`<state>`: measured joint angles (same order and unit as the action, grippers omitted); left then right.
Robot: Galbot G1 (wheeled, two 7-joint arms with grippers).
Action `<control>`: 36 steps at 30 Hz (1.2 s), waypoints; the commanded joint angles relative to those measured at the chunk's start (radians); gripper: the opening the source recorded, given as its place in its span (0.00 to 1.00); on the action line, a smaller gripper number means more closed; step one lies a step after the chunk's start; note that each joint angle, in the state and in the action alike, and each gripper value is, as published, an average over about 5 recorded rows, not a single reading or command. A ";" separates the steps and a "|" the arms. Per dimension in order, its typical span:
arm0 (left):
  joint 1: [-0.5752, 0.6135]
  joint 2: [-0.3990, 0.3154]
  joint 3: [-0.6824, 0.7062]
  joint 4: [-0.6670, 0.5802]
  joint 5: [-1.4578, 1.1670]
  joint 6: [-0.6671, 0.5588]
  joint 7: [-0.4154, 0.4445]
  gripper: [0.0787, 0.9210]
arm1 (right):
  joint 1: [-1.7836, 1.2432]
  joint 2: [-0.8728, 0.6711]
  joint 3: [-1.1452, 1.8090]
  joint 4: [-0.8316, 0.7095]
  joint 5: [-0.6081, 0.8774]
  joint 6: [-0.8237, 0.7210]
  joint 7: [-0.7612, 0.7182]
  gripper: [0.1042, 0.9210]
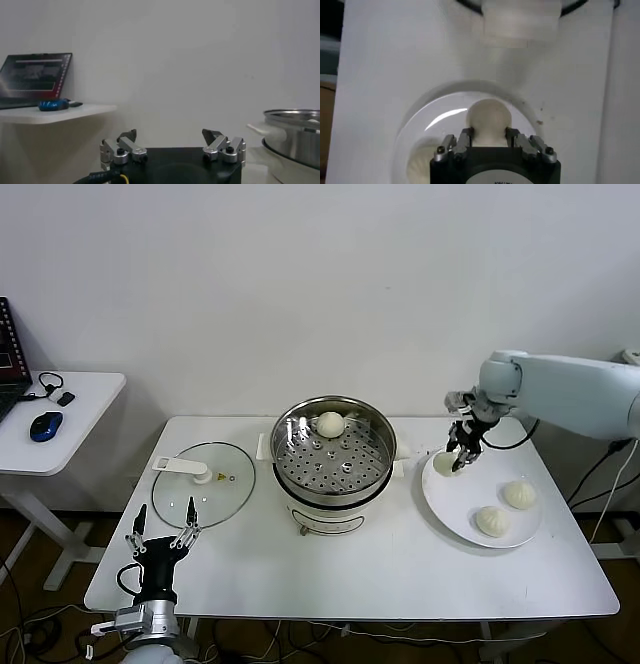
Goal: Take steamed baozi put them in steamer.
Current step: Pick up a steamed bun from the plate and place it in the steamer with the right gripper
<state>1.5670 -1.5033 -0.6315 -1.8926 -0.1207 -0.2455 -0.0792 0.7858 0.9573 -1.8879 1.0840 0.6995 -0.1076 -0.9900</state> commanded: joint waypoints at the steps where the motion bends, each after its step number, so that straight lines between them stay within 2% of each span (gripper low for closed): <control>1: 0.000 0.008 0.000 -0.009 -0.009 0.004 0.001 0.88 | 0.288 0.035 -0.094 0.207 0.165 -0.029 -0.005 0.45; 9: -0.001 0.012 0.005 -0.023 -0.018 0.006 0.003 0.88 | 0.329 0.144 -0.047 0.230 0.271 -0.101 0.042 0.45; 20: -0.001 0.006 0.007 -0.034 0.004 0.004 0.004 0.88 | 0.145 0.354 0.068 0.087 0.322 -0.163 0.116 0.45; 36: 0.000 0.006 0.007 -0.032 0.004 0.004 0.004 0.88 | -0.031 0.463 0.112 -0.006 0.337 -0.209 0.187 0.45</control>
<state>1.5679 -1.4959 -0.6256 -1.9274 -0.1208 -0.2405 -0.0750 0.8415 1.3444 -1.8021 1.1227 1.0183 -0.2939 -0.8361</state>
